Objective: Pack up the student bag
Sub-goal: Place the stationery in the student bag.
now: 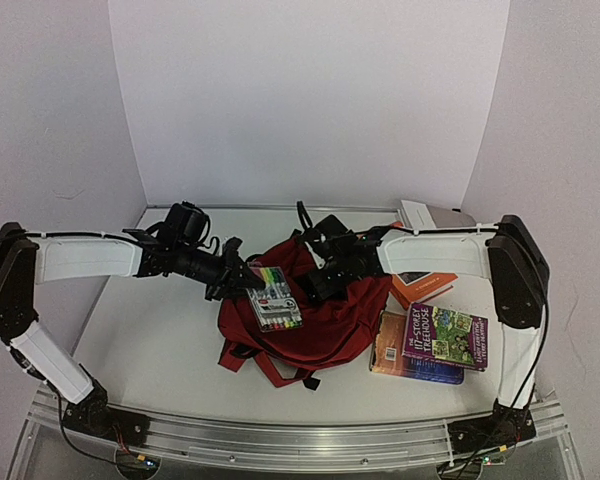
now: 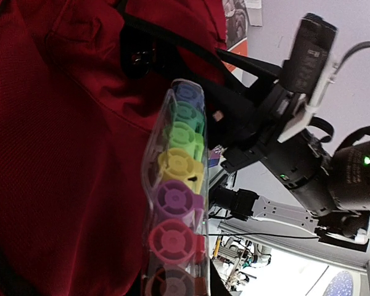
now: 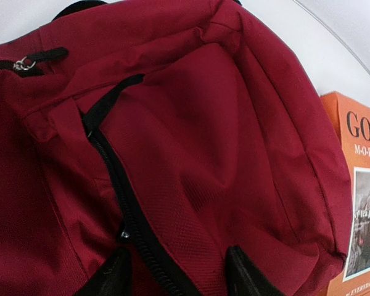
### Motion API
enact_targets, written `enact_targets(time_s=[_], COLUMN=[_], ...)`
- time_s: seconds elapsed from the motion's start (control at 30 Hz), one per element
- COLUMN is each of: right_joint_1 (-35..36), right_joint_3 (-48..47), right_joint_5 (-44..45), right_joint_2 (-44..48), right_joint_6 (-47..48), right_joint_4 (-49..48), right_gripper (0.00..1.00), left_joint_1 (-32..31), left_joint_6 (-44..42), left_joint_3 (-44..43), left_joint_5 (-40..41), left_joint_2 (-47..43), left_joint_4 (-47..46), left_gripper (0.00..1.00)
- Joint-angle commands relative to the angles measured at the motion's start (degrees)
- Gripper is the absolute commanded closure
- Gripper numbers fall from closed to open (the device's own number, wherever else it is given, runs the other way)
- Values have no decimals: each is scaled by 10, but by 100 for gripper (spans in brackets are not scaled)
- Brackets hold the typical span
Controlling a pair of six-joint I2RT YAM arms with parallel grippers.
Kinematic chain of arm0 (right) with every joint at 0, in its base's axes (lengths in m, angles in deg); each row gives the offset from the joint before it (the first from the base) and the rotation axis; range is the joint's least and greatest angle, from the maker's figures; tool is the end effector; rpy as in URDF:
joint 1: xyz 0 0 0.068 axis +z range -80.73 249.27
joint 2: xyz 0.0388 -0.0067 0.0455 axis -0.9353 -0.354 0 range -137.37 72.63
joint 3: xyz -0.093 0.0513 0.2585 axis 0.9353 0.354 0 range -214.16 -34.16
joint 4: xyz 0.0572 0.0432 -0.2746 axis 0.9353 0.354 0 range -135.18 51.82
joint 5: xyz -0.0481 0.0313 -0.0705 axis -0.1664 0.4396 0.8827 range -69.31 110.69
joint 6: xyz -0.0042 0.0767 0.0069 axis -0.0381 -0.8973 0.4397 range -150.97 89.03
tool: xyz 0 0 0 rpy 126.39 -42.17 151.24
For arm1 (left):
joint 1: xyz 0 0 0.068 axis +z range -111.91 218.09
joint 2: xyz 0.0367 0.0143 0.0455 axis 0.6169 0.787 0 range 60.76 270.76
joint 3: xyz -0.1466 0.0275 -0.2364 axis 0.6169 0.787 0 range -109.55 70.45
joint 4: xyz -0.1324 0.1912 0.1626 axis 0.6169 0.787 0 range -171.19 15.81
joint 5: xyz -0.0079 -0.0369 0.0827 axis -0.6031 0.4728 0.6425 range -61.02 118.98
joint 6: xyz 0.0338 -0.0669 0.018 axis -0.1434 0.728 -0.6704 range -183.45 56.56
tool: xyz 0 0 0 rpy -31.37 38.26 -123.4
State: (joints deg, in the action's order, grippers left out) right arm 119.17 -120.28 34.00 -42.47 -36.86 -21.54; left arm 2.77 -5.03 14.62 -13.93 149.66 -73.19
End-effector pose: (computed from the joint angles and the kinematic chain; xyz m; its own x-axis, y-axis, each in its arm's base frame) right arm 0.3225 0.3595 0.1715 -0.5762 -0.5293 -0.6228 -0.5984 0.7922 -0.1197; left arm 0.2718 -0.2474 0.2079 -0.9983 -0.0575 -0.0140 -0.0154 0.4812 -0.8765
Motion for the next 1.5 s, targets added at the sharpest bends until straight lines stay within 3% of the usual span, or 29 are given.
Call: enact_targets(time_s=[0.0, 0.1, 0.33, 0.77, 1.13, 1.47], right_joint_1=[1, 2, 4, 16, 17, 33], right_joint_3=[-31, -10, 43, 69, 66, 96], right_joint_5=[-43, -71, -121, -126, -129, -155], right_joint_2=[8, 40, 93, 101, 101, 109], right_joint_6=[-23, -60, -109, -137, -146, -173], right_joint_4=[-28, -56, -104, -128, -135, -161], right_gripper=[86, 100, 100, 100, 100, 100], left_joint_1=[-4, -4, -4, -5, -8, -9], left_joint_6=[23, 18, 30, 43, 12, -4], left_joint_3=[-25, -25, -20, -57, -95, -157], left_joint_5=[-25, -33, -57, -98, -115, -81], left_joint_2=[41, 69, 118, 198, 248, 299], left_joint_4=[-49, -51, -103, -146, -124, -126], left_gripper=[100, 100, 100, 100, 100, 100])
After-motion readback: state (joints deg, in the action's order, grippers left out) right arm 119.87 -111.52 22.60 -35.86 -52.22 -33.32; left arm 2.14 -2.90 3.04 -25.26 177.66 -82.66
